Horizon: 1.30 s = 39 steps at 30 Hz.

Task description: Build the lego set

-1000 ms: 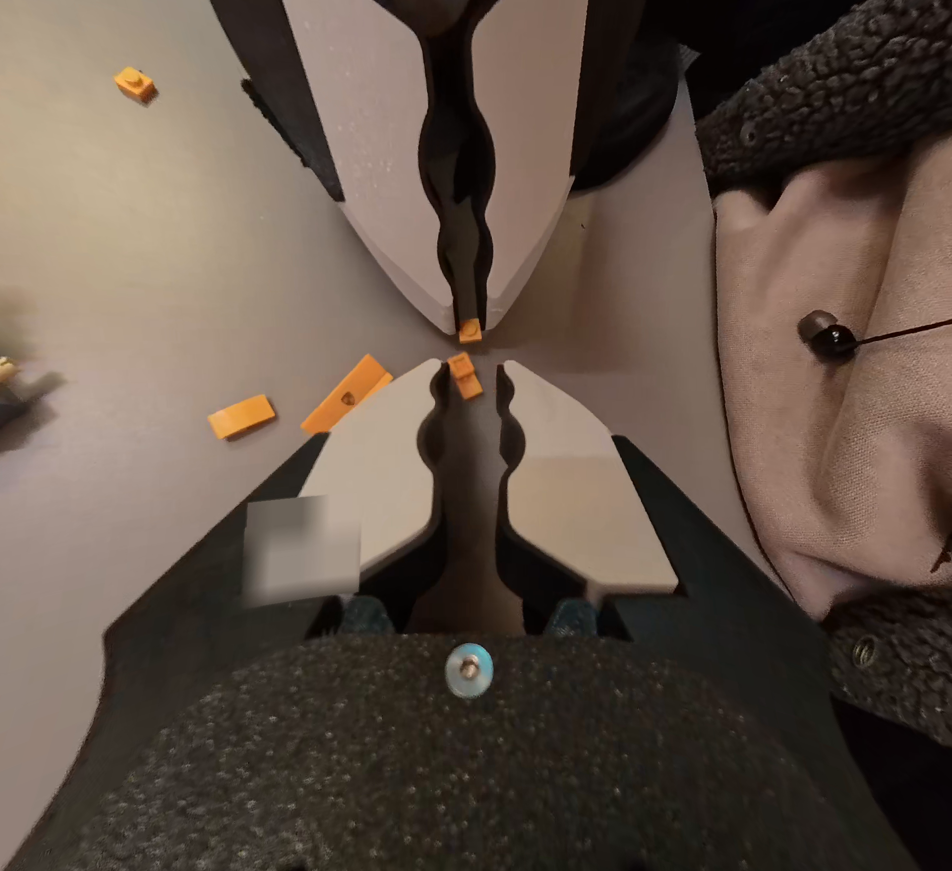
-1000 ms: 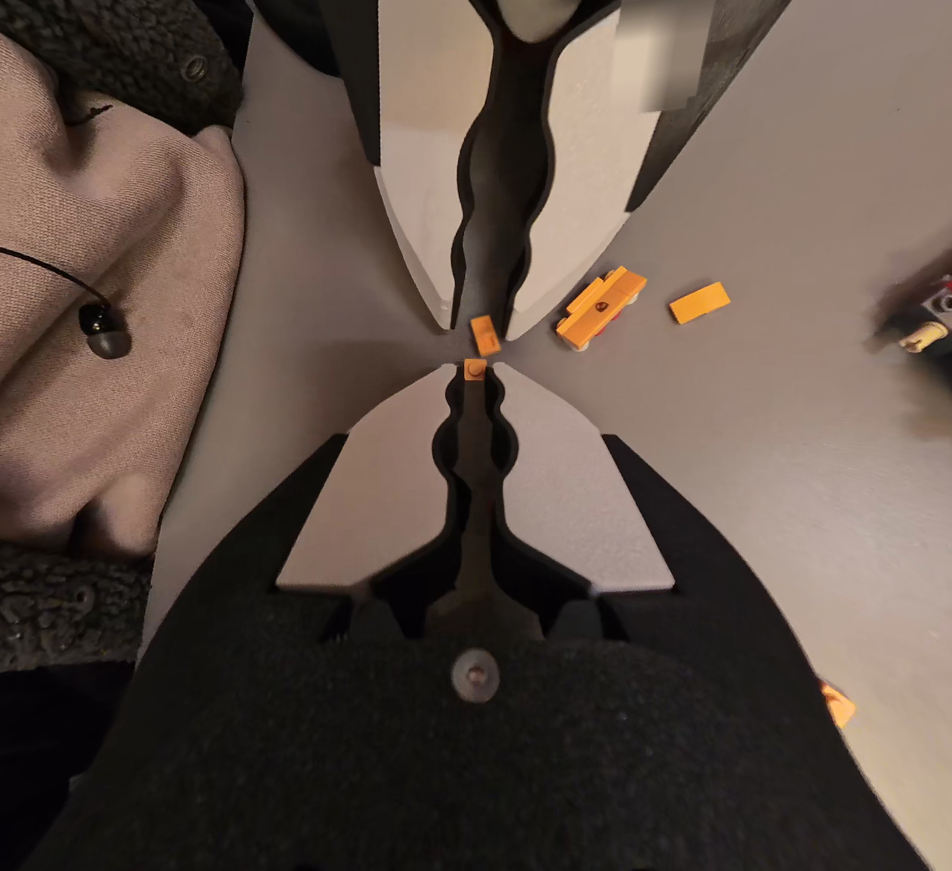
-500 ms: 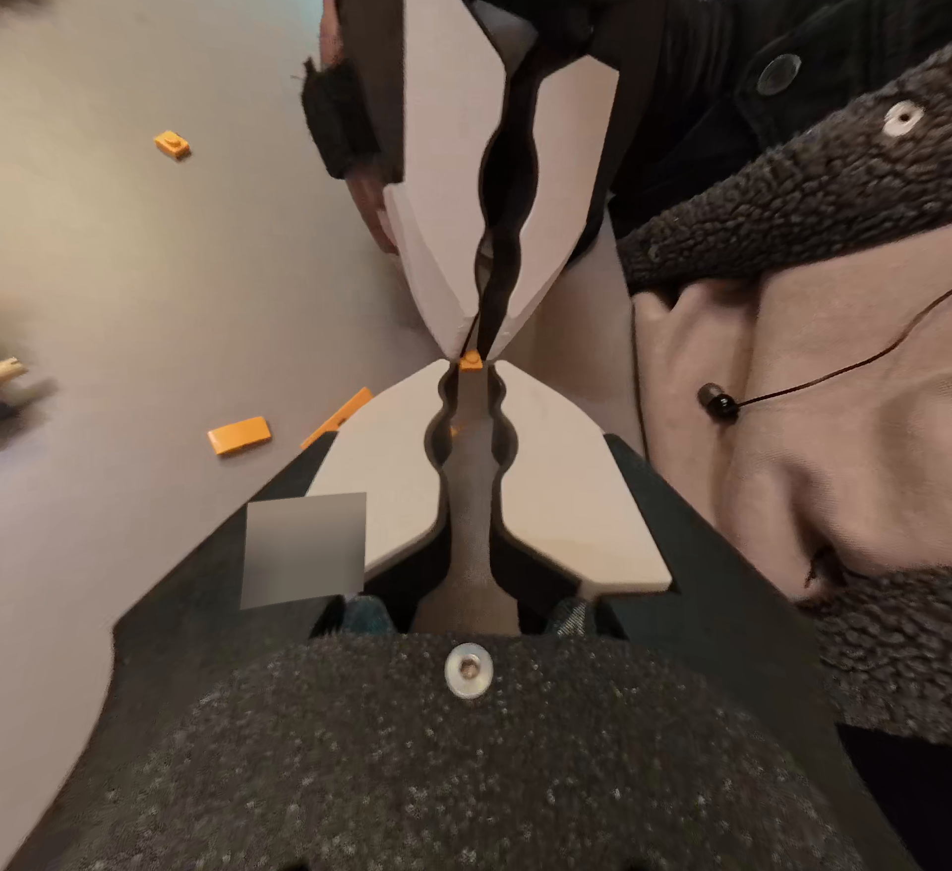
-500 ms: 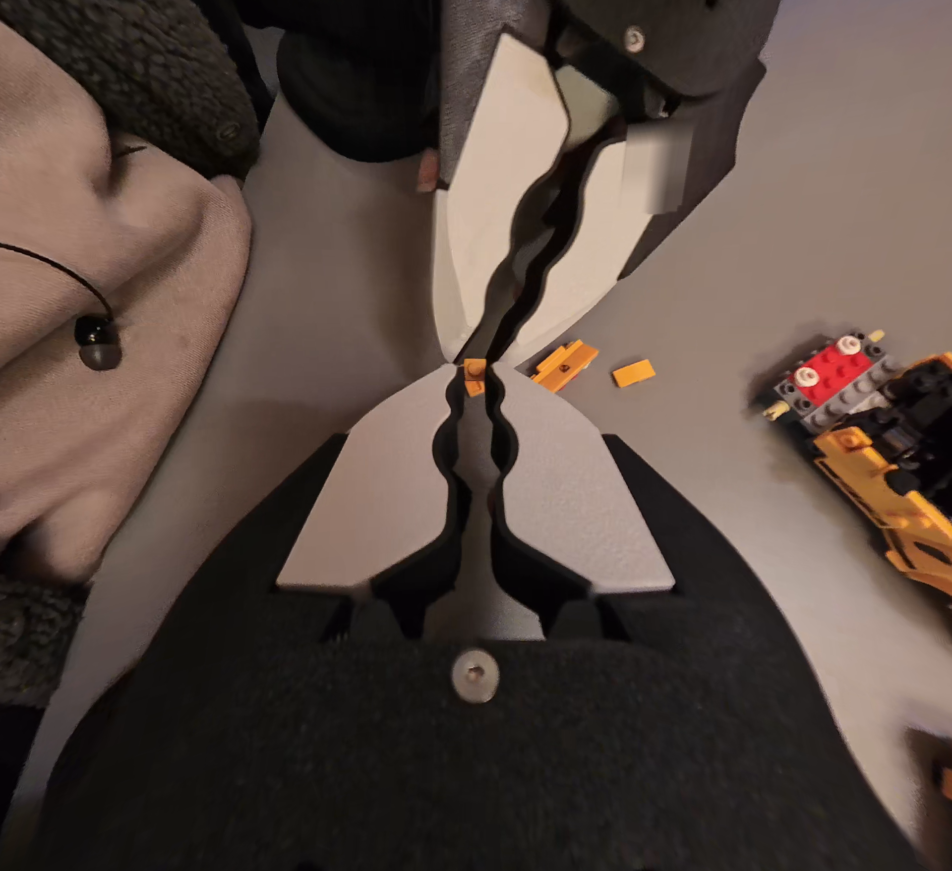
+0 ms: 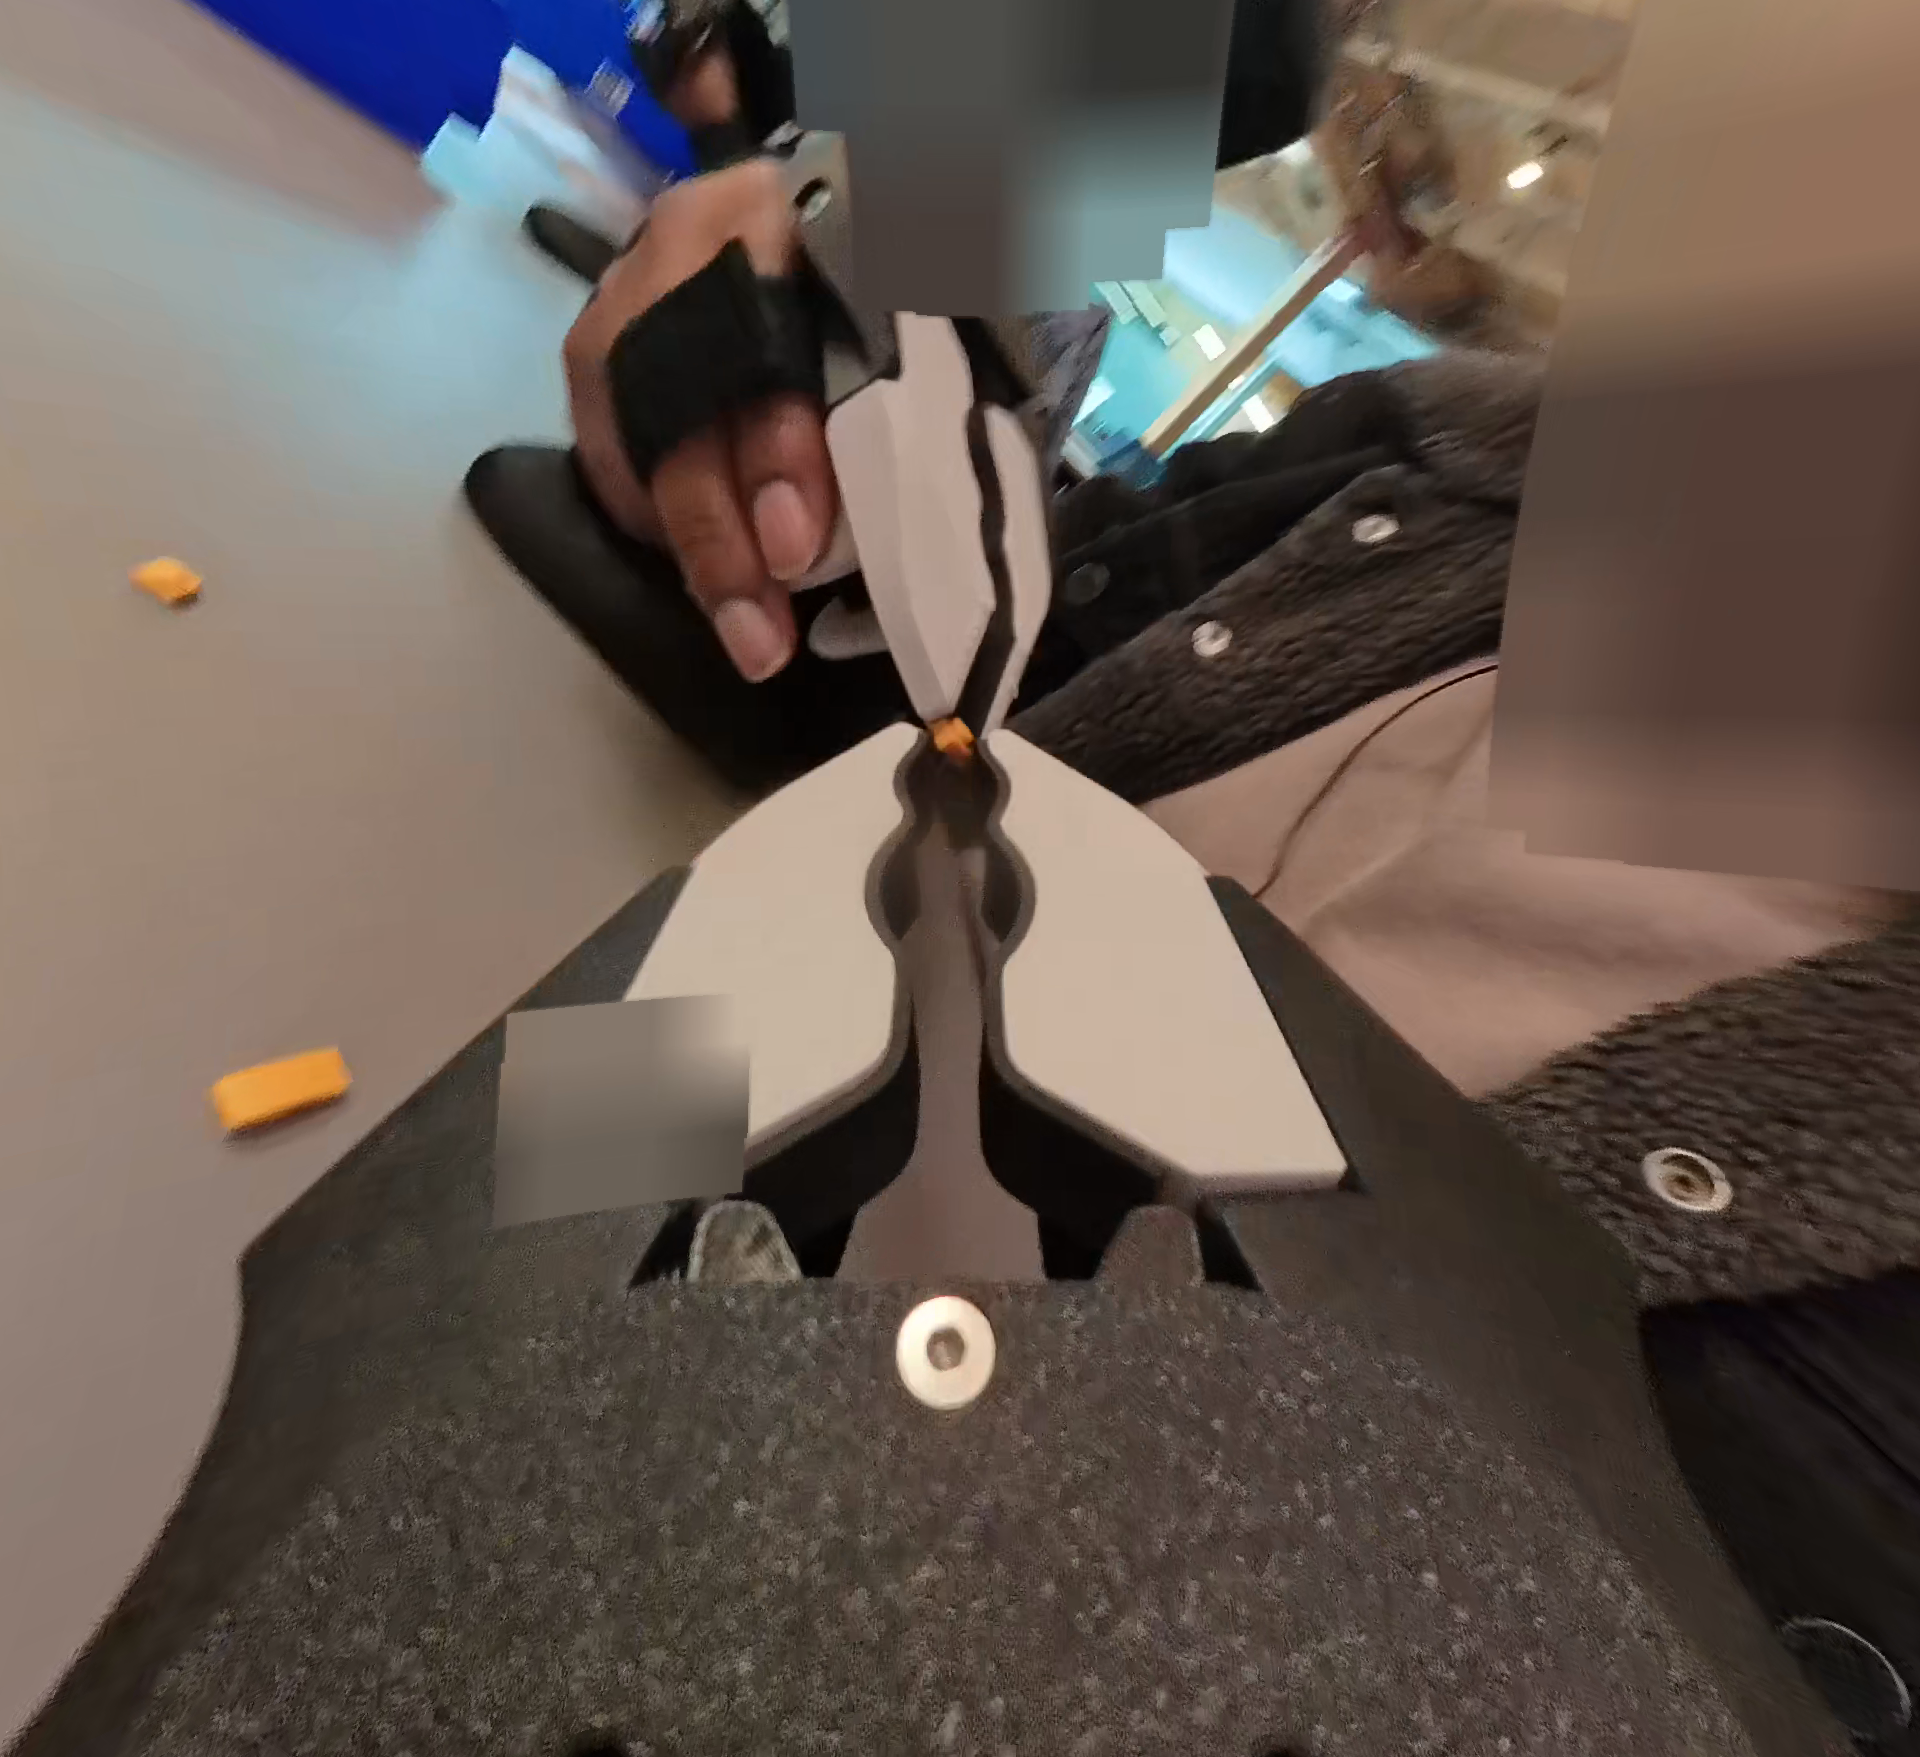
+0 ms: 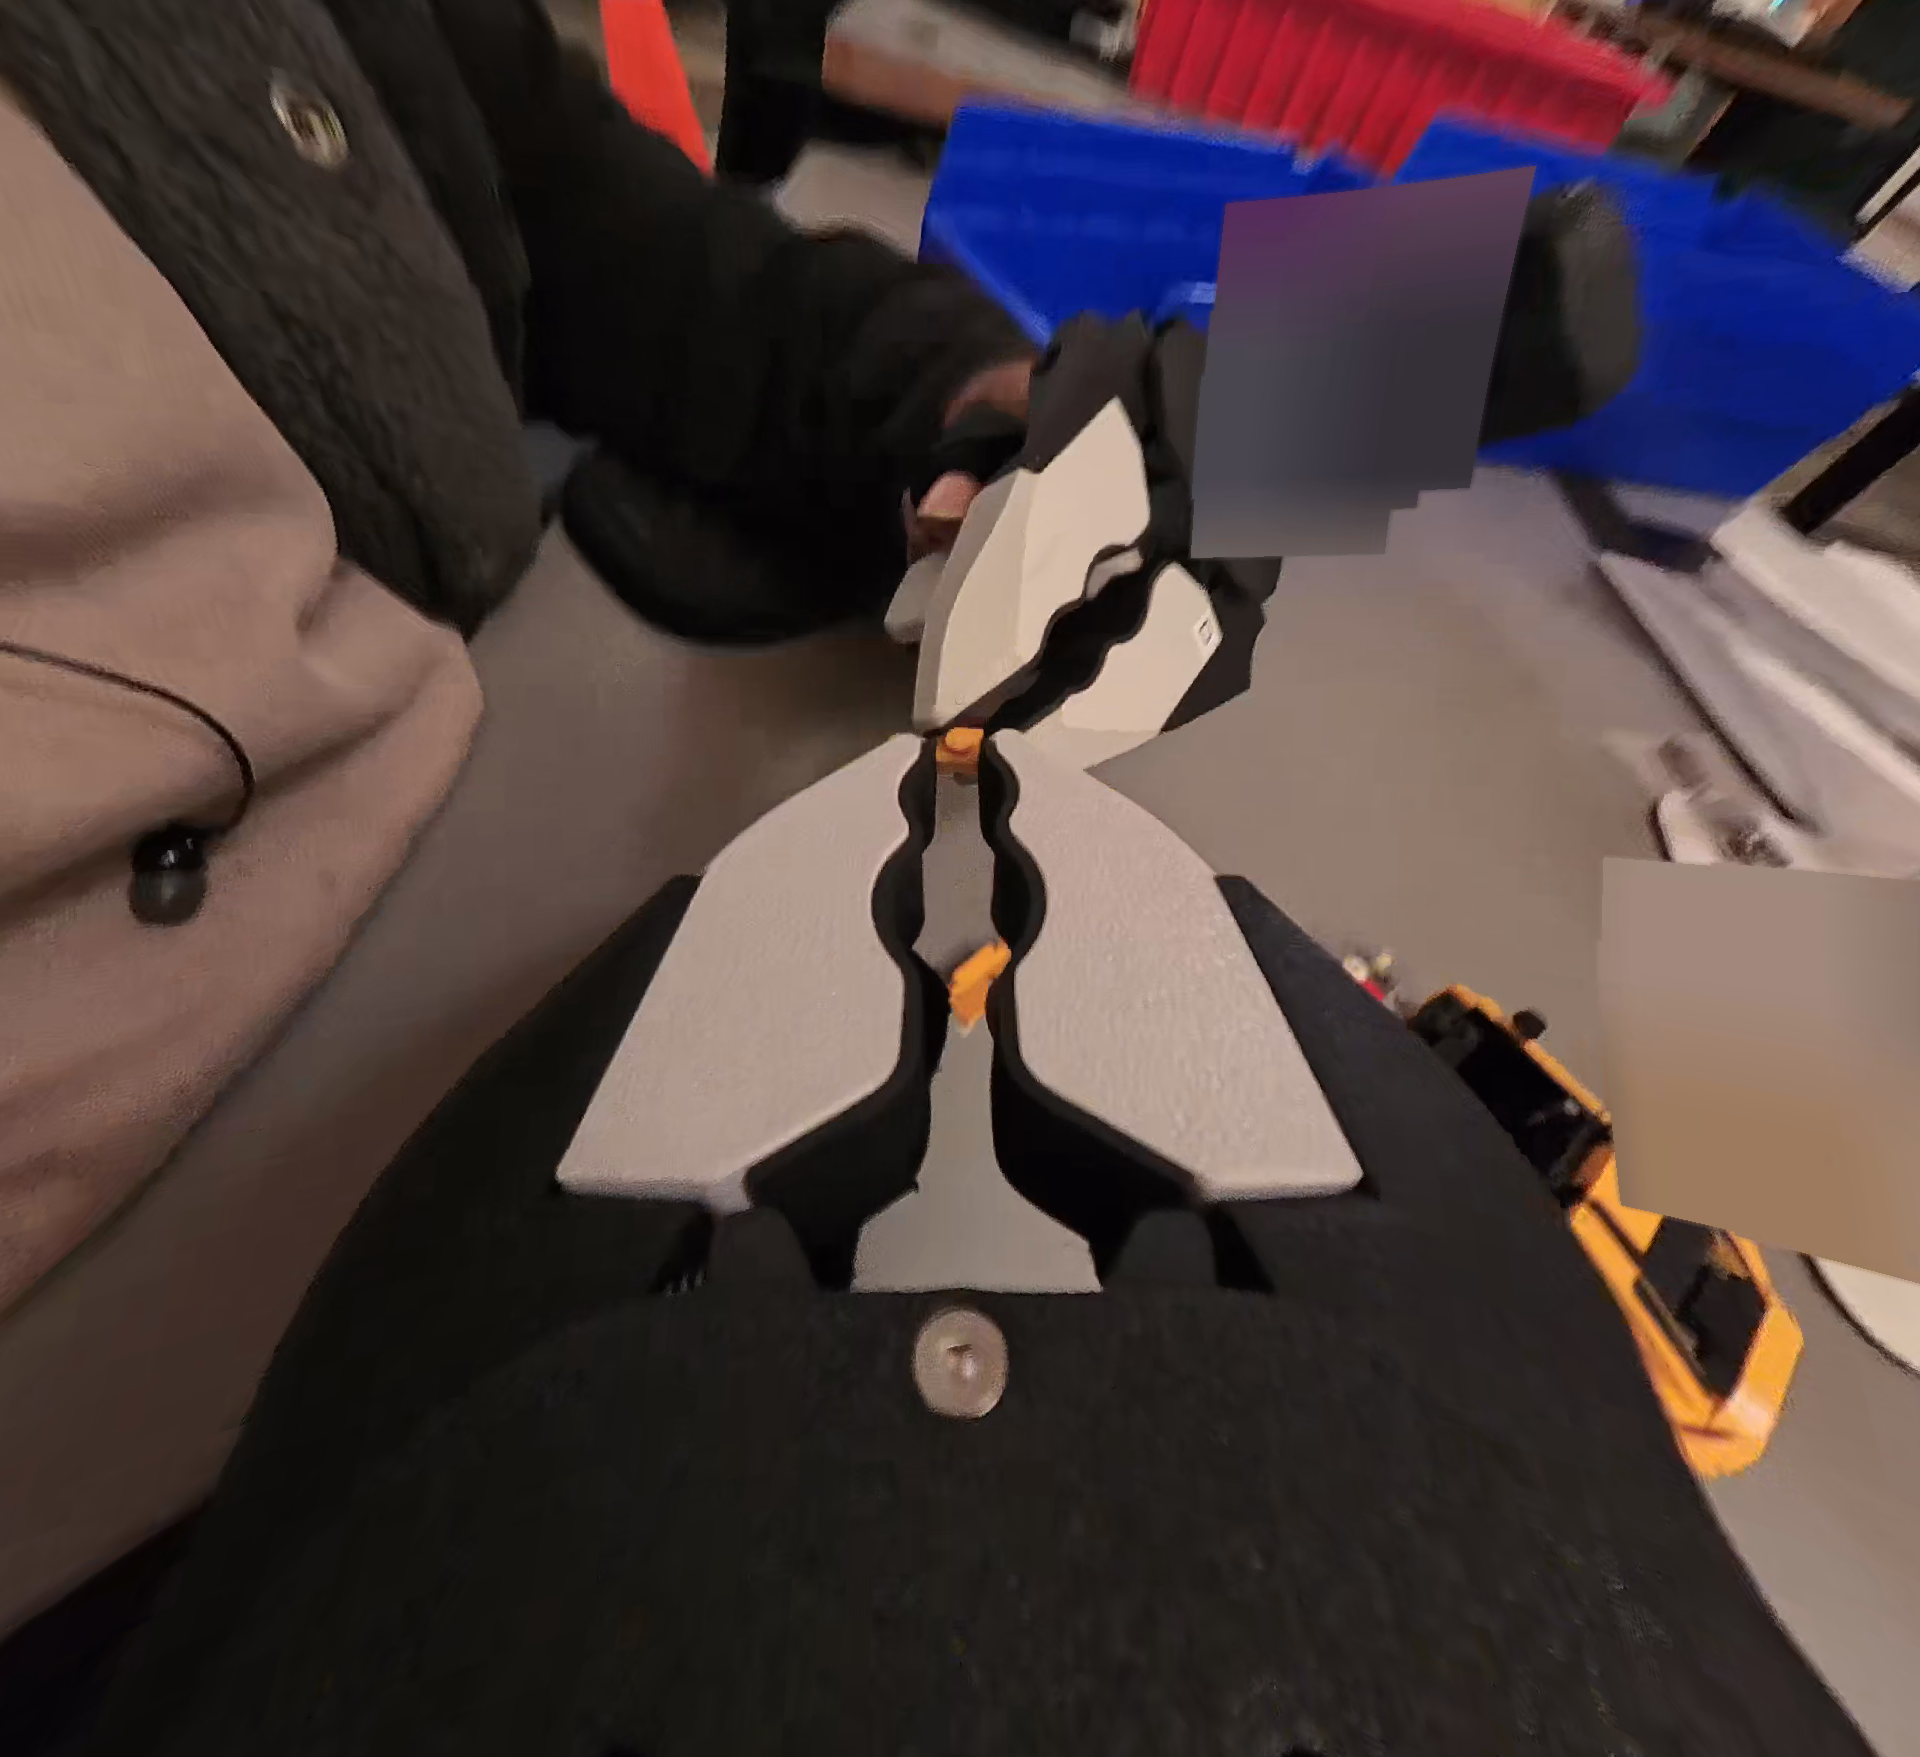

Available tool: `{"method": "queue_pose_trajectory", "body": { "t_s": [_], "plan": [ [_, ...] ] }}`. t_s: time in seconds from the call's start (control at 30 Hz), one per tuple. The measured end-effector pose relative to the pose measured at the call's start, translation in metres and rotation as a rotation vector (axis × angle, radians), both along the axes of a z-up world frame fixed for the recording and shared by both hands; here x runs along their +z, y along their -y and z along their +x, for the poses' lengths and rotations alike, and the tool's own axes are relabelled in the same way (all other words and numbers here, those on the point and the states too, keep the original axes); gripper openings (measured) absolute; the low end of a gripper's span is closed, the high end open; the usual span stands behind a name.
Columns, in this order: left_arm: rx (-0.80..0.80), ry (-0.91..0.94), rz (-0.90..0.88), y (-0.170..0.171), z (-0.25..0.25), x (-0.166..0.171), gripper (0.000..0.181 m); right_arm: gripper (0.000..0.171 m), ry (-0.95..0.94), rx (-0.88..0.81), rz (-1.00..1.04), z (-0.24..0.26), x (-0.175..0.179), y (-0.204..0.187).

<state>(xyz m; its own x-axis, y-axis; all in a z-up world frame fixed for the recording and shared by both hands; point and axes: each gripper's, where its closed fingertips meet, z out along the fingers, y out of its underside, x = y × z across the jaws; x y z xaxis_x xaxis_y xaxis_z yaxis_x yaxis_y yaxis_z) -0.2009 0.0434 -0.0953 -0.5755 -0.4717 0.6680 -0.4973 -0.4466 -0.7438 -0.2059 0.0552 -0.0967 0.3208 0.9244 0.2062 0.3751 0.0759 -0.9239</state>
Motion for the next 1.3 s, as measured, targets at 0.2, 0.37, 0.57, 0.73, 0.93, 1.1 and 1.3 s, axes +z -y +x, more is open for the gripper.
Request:
{"method": "queue_pose_trajectory", "body": {
  "t_s": [0.2,0.37,0.57,0.73,0.93,1.1,1.3],
  "plan": [
    [-0.008,0.165,-0.1,-0.001,-0.008,0.033,0.003,0.012,-0.184,-0.016,0.068,-0.003,0.03,-0.003],
    [-0.025,0.183,-0.155,0.0,-0.01,0.039,0.003,0.014,-0.189,-0.03,0.147,-0.007,0.034,-0.004],
    [-0.079,0.192,-0.224,0.006,-0.015,0.046,0.003,0.009,-0.15,-0.037,0.248,-0.012,0.036,-0.002],
    [-0.106,0.189,-0.252,0.009,-0.017,0.047,0.003,0.009,-0.134,-0.03,0.283,-0.013,0.037,0.001],
    [-0.127,0.19,-0.275,0.011,-0.018,0.05,0.003,0.009,-0.147,-0.016,0.281,-0.014,0.039,0.003],
    [-0.146,0.186,-0.291,0.014,-0.019,0.051,0.003,0.009,-0.162,0.002,0.298,-0.016,0.043,0.007],
    [-0.168,0.168,-0.298,0.017,-0.018,0.049,0.003,0.008,-0.142,0.015,0.314,-0.019,0.043,0.011]
  ]
}}
